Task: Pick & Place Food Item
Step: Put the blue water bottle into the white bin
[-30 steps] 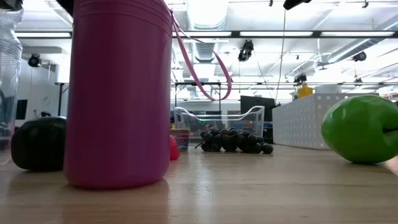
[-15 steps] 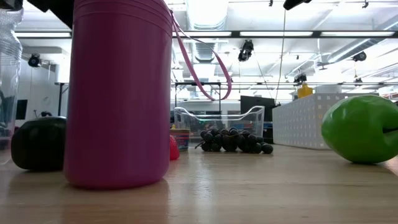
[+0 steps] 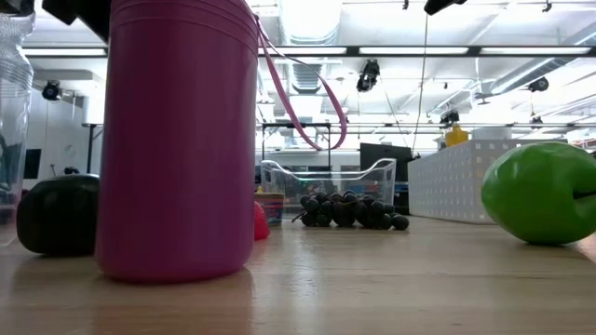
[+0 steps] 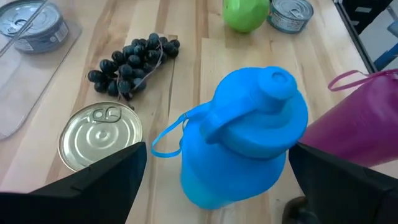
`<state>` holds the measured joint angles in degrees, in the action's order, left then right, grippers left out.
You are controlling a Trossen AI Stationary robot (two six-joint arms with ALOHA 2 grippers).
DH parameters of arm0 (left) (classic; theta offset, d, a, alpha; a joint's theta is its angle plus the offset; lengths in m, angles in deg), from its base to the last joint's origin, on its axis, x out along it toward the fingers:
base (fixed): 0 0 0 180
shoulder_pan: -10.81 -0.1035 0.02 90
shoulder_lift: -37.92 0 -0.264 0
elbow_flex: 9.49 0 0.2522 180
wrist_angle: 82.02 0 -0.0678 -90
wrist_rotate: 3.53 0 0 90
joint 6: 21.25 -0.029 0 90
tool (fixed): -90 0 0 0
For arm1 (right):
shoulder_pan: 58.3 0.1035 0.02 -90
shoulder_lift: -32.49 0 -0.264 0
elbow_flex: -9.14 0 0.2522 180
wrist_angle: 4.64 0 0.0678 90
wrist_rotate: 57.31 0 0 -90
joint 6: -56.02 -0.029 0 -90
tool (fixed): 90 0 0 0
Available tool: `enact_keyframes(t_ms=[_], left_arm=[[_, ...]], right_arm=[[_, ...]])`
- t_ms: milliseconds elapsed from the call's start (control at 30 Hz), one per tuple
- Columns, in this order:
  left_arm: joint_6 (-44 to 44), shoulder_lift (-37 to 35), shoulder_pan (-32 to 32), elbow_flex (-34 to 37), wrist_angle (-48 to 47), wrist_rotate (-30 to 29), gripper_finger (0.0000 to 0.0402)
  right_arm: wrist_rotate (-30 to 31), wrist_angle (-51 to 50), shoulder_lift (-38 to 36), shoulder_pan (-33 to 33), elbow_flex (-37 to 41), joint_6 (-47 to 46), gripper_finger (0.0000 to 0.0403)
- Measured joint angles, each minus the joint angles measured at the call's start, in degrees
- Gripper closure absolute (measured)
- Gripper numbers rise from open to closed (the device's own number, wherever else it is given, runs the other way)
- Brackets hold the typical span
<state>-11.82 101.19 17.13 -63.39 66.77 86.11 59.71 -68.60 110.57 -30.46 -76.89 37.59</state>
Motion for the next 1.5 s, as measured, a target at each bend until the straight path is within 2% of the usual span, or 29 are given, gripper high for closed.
enact_keyframes(t_ms=[333, 700, 967, 1500], left_arm=[[0.61, 0.0, 0.11, 4.98, 10.11, 0.64, 0.0003], [0.85, 3.14, 1.46, 4.99, 13.89, 0.69, 0.0002], [0.61, 5.92, 1.51, 4.86, 21.14, 1.92, 0.0002], [1.48, 6.34, 1.46, 4.92, 20.24, 1.82, 0.0004]], right_arm=[[0.0, -0.02, 0.0, 0.01, -0.07, 0.0, 0.0394], [0.0, 0.02, 0.0, 0.02, -0.03, 0.0, 0.0394], [0.0, 0.01, 0.0, 0.0, -0.04, 0.0, 0.0394], [0.0, 0.01, 0.0, 0.01, 0.07, 0.0, 0.0394]])
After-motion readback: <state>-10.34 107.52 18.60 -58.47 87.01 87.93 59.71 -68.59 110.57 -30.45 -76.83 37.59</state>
